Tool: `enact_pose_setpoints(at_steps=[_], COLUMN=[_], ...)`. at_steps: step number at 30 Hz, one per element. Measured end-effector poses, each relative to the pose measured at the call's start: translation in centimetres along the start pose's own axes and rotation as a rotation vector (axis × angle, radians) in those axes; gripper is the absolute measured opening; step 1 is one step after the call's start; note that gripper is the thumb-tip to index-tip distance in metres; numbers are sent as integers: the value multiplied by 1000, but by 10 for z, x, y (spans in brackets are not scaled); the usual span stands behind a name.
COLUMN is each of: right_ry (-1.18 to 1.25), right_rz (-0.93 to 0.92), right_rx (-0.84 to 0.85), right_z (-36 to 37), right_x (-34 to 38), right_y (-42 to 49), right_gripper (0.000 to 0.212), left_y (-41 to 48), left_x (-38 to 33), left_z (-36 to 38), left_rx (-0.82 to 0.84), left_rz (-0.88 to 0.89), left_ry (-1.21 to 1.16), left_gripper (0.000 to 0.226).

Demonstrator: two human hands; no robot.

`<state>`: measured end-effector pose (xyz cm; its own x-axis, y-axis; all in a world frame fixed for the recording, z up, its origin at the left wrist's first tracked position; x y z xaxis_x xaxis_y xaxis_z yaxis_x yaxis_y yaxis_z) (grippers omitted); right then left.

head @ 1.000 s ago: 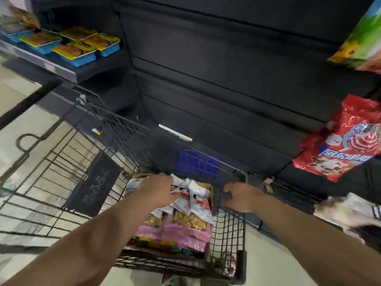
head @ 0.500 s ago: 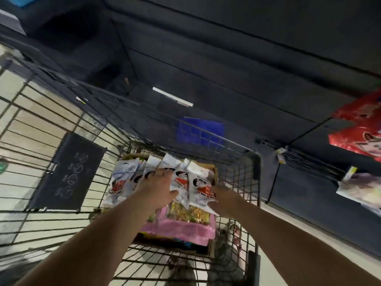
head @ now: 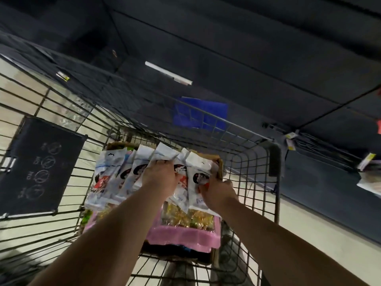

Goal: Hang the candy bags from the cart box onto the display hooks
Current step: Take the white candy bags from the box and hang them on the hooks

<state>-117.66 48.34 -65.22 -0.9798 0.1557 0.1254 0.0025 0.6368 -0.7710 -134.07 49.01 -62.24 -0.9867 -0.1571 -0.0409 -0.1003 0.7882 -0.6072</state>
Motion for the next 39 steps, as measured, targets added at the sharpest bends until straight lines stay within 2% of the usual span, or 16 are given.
enact_pose_setpoints(at_steps=[2, 4, 8, 10, 13, 17, 20, 22, 24, 29, 31, 35, 39], right_ry=[-76, -90, 88, 321, 673, 839, 947, 1055, 1075, 1096, 1158, 1208, 1197], right_rz=[41, 7, -90, -91, -13, 43, 120, 141, 137, 180, 153, 112, 71], right_rx=[-11, -31, 71, 143, 242, 249, 159, 160, 171, 213, 220, 192, 179], right_z=[2, 1, 2, 4, 12, 20, 26, 30, 31, 31, 28, 16, -3], right_x=[0, 2, 3, 4, 3, 2, -4, -4, -5, -12, -13, -13, -13], right_y=[-5, -12, -22, -25, -30, -34, -34, -35, -37, -46, -53, -70, -91], right_gripper=[50, 48, 34, 27, 20, 22, 41, 58, 68, 39, 43, 43, 32], left_y=[-1, -6, -26, -38, -56, -68, -72, -72, -72, -78, -84, -102, -120], left_x=[0, 0, 11, 18, 25, 32, 35, 35, 37, 41, 40, 37, 33], left_z=[1, 2, 6, 9, 12, 20, 28, 30, 28, 25, 26, 22, 5], left_rx=[2, 14, 61, 77, 90, 12, -1, -13, -64, -78, -31, -2, -19], left_rz=[-4, -13, -80, -116, -179, -275, -307, -336, -367, -414, -428, -379, -337], left_ry=[-21, -86, -361, -536, -623, -806, -909, -992, -1076, -1187, -1260, -1315, -1377], left_gripper=[57, 63, 85, 80, 74, 56, 50, 40, 22, 11, 5, 7, 12])
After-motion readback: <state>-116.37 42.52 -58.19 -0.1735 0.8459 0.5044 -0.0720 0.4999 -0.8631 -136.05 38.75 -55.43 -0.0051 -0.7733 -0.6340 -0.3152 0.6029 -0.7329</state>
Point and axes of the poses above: each hand's wrist, its own y-axis towards the middle knuckle, its own z-axis out of the palm, x = y × z, the point moved 4 cm from there along y, towards the middle knuckle, and after that the axes turned 7 degrees about z, right-handed, at the moved point
